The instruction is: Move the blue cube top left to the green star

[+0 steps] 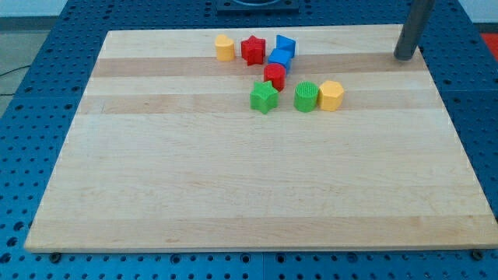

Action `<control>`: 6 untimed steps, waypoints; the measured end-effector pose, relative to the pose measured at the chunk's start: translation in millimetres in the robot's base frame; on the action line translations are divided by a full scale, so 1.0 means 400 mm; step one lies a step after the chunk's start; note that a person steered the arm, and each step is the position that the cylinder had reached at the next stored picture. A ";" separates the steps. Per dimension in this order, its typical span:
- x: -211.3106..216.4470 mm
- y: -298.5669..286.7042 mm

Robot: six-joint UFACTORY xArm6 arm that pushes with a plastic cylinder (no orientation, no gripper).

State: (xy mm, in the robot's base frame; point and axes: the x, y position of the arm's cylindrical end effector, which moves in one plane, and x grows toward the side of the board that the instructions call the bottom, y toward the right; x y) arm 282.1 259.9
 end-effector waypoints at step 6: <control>0.073 -0.454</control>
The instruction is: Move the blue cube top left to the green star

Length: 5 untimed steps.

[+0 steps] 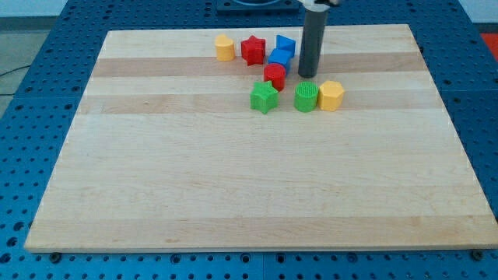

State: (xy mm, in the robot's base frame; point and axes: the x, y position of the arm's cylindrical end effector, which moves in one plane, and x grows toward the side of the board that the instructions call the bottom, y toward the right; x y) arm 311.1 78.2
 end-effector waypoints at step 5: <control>0.121 -0.414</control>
